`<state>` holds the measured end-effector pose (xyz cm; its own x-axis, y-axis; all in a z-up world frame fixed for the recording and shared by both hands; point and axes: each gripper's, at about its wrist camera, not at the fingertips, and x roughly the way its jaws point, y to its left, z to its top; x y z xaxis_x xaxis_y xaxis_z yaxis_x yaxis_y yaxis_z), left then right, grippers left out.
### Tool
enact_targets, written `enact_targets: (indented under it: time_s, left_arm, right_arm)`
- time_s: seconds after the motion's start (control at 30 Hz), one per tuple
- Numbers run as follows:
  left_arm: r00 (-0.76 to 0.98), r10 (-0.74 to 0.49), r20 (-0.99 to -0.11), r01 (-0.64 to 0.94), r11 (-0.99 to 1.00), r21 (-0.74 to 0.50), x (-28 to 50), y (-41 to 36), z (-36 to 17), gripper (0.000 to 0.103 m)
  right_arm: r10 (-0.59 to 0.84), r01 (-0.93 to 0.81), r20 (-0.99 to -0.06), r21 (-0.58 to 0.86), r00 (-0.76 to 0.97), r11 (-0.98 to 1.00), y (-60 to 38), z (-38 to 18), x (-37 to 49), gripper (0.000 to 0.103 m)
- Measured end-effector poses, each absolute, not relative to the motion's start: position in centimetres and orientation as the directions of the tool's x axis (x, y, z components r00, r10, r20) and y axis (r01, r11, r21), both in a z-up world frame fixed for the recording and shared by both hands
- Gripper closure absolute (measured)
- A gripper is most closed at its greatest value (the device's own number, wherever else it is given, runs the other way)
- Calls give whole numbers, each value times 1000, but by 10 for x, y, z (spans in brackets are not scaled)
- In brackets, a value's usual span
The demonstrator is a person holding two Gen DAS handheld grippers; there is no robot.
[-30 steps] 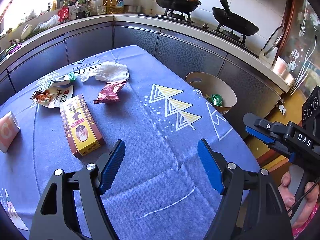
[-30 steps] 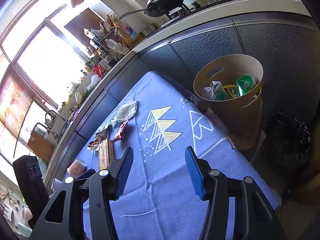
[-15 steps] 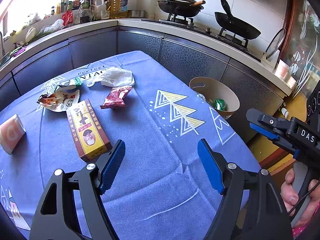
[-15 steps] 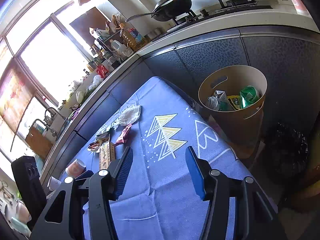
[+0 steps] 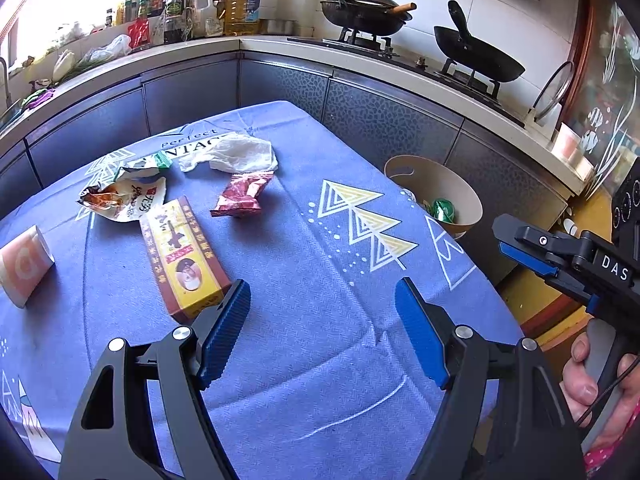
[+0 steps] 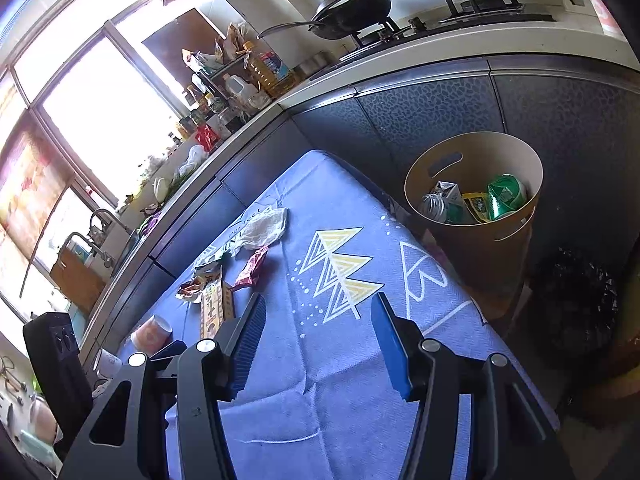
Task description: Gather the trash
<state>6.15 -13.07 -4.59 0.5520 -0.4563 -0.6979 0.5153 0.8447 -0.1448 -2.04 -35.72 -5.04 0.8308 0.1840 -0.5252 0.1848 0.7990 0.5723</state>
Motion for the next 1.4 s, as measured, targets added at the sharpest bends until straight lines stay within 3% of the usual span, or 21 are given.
enact_targets:
  time_s: [0.13,0.3,0.47,0.57,0.67,0.93,1.17,1.27,1.4]
  left_arm:
    - [607,-461,-647,471,865,-174,64,-79,-36,29]
    - [709,-370,-601,270,929,-254,76,40,-30,29]
    - [751,-203,-629,37,963,-266,94,139,-36,29]
    - [746,-183,-640,-13,957,-289,106,172,-44,29]
    - [736,-185,-651,-27,953,-301,122,186,-52,29]
    - [716,-223,-662,-8,945,-326,155,187,-69,29]
    - [697,-255,-671,17,940,-340,172,171,-81,33]
    - [684,-279,-674,18,930,-367,177,172,-87,47]
    - [661,-328,-675,27,910,-415,181,172,-94,88]
  right_arm:
    - [194,178,-528,573,827,800,-354,-52,-16,47]
    - [227,160,-545,573,807,804,-343,-58,0,47]
    - [282,99,-563,552,777,828,-312,-60,24,47]
    - [324,34,-581,519,746,854,-285,-59,39,47]
    - [336,-36,-611,448,717,893,-251,-59,51,43]
    - [305,-119,-674,308,672,944,-188,-72,76,22]
    - [260,-122,-715,240,650,963,-161,-88,105,20]
    - [254,-128,-723,225,642,966,-152,-93,114,18]
    - [225,-129,-738,185,636,974,-141,-100,125,17]
